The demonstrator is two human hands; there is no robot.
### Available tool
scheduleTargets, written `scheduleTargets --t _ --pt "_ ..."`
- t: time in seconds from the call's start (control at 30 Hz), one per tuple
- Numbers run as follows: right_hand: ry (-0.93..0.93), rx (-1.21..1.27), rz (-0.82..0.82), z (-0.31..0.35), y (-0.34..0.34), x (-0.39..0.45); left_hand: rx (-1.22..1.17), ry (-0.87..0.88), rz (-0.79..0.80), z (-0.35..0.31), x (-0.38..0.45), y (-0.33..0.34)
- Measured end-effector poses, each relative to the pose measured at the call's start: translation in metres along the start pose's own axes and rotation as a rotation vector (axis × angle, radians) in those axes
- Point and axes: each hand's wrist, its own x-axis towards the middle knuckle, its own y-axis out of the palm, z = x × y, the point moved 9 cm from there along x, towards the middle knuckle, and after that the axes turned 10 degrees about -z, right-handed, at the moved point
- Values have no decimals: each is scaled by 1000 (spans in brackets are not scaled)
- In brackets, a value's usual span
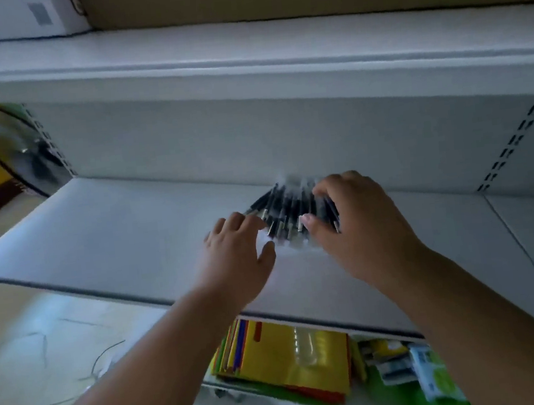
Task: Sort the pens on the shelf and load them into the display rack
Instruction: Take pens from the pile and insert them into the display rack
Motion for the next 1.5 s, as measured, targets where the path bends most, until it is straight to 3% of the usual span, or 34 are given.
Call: scheduleTargets --t 0.13,0.43,0.7,0.9,1.27,1.5 --pt "56 -42 -9 6 7 3 37 -11 27 28 35 7" --pt "143 -59 -59 2 8 3 147 -67 258 45 71 49" --pt "206 -29 -74 -4 16 0 262 72 294 36 73 54" --pt "235 -57 -105 -15 15 0 228 18 288 43 61 36" --pt "428 -219 -59 -76 27 -9 -537 -113 25 23 18 -25" --pt "547 -282 38 -104 50 -13 -711 -136 46 28 9 -29"
